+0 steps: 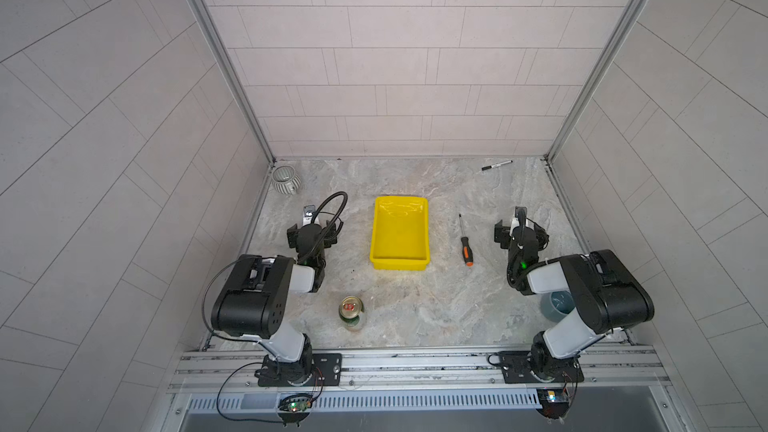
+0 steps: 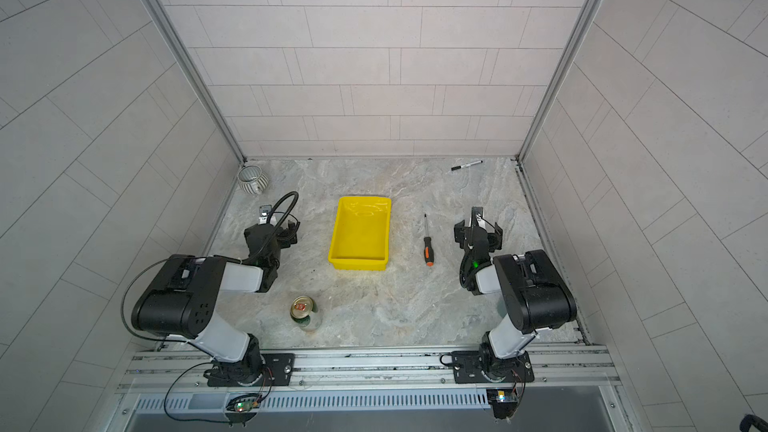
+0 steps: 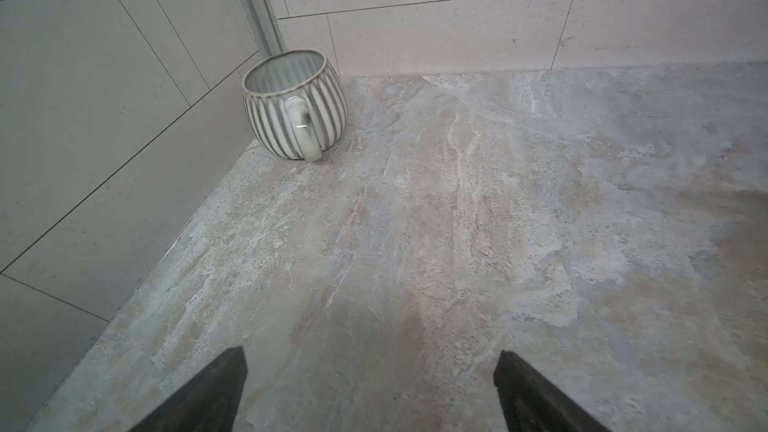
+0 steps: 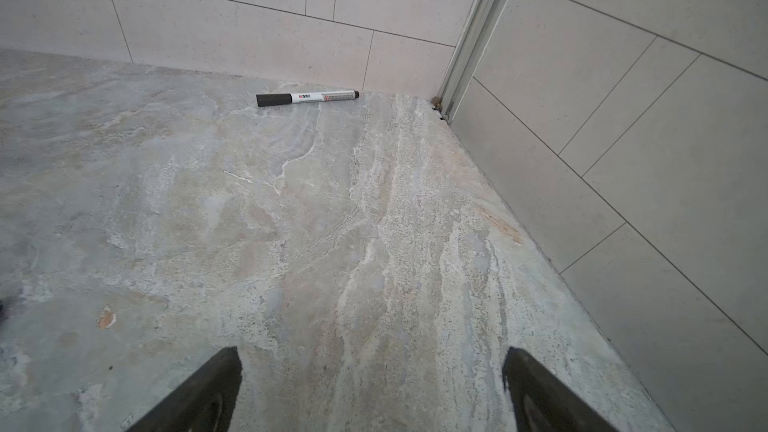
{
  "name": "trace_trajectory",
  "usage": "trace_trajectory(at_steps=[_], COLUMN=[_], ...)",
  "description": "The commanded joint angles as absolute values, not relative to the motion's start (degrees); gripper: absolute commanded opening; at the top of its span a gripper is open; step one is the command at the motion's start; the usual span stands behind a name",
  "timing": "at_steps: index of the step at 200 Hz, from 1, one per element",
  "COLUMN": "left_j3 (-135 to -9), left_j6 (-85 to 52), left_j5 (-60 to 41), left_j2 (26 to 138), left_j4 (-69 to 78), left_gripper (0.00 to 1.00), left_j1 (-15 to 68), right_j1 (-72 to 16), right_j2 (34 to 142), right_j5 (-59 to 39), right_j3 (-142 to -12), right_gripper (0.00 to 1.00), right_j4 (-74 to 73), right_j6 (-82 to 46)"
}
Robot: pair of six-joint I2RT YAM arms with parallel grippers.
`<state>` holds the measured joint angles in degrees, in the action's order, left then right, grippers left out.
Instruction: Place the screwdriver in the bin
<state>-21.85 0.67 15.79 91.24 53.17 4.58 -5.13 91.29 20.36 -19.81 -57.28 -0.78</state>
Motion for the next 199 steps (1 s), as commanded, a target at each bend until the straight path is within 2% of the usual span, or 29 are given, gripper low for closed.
trace_trajectory(at_steps=[1,199], left_j3=[-22.65,-22.42], left_j6=[-0.09,-0.01], left_j5=[14.62,14.73], left_j2=[91.05,90.92], left_j4=[53.32,53.68], left_gripper=[1.00,1.00], left_j1=[4.19,4.20], right_j1=[-5.04,-4.98], right_j2=[90.62,90.62], right_j5=[18.92,18.90], right_j3=[-20.21,-20.10], right_gripper=[0.99,0.99], right_j4=[-57.15,-57.63], right_j6=[-1.23,-1.18])
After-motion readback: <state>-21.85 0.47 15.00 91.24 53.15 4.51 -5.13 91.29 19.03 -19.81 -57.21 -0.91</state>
